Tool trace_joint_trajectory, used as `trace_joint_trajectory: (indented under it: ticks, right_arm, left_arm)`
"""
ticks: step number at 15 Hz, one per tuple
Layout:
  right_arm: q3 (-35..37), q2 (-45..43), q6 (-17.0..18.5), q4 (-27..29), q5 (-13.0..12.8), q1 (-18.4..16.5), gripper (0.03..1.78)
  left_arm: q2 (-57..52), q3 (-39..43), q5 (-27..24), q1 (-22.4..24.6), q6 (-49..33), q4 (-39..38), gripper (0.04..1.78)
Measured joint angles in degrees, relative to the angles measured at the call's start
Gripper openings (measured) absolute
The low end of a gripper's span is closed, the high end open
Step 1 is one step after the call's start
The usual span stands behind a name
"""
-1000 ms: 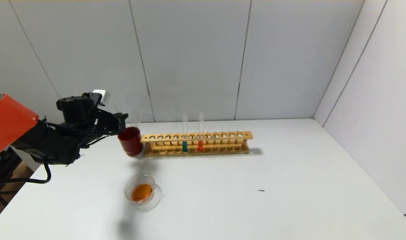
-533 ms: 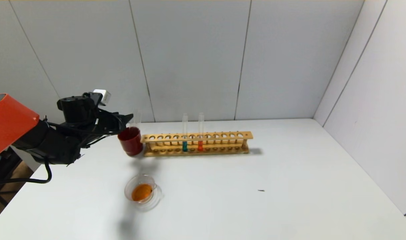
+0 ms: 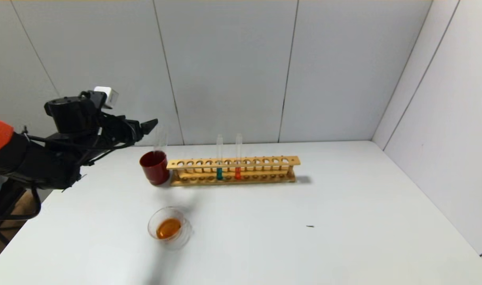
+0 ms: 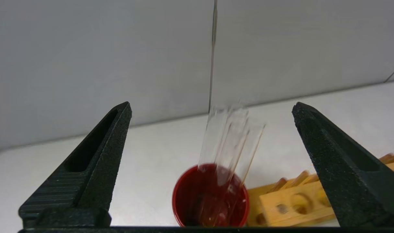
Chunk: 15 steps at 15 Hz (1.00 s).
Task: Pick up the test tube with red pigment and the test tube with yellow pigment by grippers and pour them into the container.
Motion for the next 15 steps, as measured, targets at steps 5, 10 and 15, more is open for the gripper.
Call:
trace_joint_trajectory:
  ticks: [5, 10, 15]
  right_arm:
    - [0.0, 0.0, 0.0, 0.0, 0.0, 0.0, 1.75]
    - [0.0, 0.0, 0.0, 0.0, 0.0, 0.0, 1.75]
    - [0.0, 0.0, 0.0, 0.0, 0.0, 0.0, 1.75]
  left_arm:
    - [-26.1, 2.9, 0.1, 0.1, 0.3, 14.2, 1.75]
    - [-57.3, 9.4, 0.2, 0.2, 1.3, 34.7, 1.75]
    - [-84.0, 18.7, 0.0, 0.2, 1.7, 49.9, 1.75]
